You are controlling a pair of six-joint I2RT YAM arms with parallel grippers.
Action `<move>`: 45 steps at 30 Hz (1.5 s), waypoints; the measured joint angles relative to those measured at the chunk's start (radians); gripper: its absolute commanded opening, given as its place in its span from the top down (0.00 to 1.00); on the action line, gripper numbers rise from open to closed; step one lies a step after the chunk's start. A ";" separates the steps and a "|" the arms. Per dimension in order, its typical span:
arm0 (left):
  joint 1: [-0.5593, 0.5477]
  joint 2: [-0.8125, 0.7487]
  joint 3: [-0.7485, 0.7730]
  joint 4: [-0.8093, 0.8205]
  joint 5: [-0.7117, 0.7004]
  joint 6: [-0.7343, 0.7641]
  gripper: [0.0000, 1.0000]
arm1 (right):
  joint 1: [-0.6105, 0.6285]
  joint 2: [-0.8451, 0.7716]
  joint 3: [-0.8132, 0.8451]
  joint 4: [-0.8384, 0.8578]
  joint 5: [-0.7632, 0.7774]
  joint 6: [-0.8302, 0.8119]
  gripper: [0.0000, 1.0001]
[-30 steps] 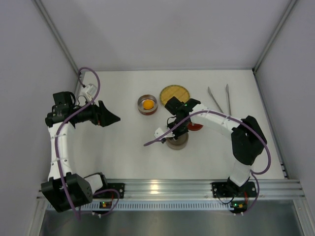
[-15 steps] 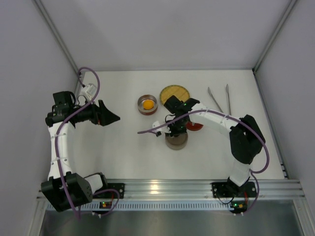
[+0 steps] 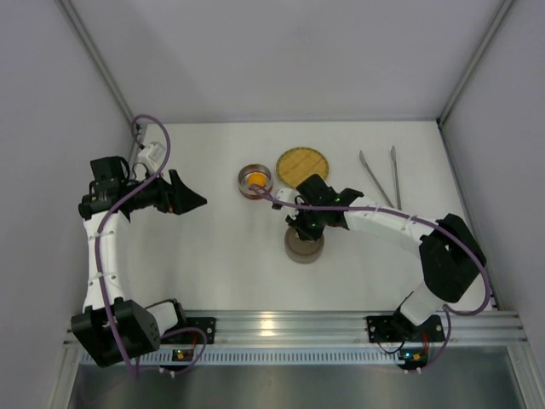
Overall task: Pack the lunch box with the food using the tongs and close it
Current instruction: Close the box lid on the packing box.
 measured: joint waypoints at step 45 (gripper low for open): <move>0.000 0.003 -0.013 -0.025 -0.019 0.097 0.02 | 0.067 -0.123 -0.087 -0.211 -0.166 0.090 0.47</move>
